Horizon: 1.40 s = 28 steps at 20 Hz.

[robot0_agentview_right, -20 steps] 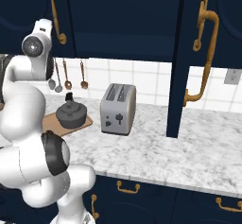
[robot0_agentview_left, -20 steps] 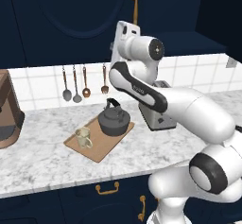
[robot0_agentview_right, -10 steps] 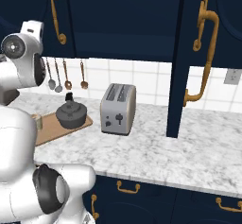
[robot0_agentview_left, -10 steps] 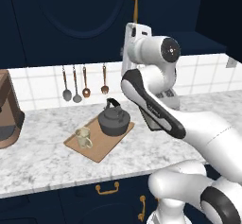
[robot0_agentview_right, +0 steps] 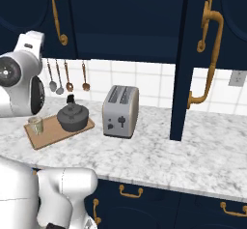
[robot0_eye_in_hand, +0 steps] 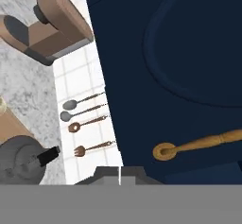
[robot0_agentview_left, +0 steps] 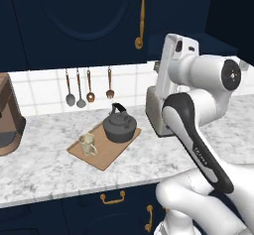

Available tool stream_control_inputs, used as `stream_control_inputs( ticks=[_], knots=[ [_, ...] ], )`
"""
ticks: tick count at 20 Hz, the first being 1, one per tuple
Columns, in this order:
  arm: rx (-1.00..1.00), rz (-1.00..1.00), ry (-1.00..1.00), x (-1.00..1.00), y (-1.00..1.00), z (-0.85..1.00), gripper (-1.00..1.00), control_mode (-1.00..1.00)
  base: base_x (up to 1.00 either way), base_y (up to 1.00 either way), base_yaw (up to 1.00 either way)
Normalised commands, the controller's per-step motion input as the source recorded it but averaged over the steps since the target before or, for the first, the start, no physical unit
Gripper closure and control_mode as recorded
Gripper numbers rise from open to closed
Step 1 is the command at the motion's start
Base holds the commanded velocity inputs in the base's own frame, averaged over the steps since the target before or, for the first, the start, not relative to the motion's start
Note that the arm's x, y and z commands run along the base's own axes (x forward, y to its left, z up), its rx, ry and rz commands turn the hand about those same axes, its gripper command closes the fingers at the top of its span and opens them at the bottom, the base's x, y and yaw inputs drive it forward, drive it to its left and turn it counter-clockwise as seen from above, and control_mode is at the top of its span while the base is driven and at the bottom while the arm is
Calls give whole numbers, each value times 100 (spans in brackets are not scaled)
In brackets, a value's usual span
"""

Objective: Pick the kettle from the counter and place it on the tray. Then pick the mug from the cabinet and place it on the tray. Then close the cabinet doors.

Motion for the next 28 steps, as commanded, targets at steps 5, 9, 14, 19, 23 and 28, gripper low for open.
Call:
stream_control_inputs(
  ticks=[5,9,14,19,23,28],
  knots=[
    [1,5,0,-100,-63,0,100,-100,0,0,0],
    [0,6,-1,-73,-61,6,100,-100,0,0,0],
    [0,0,-1,-80,-96,1,100,-100,0,0,0],
    [0,4,-5,-57,-85,0,100,-100,0,0,0],
    [0,0,-1,-62,-100,-1,100,-100,0,0,0],
    [0,0,-6,-40,-95,-8,100,-100,0,0,0]
  ],
)
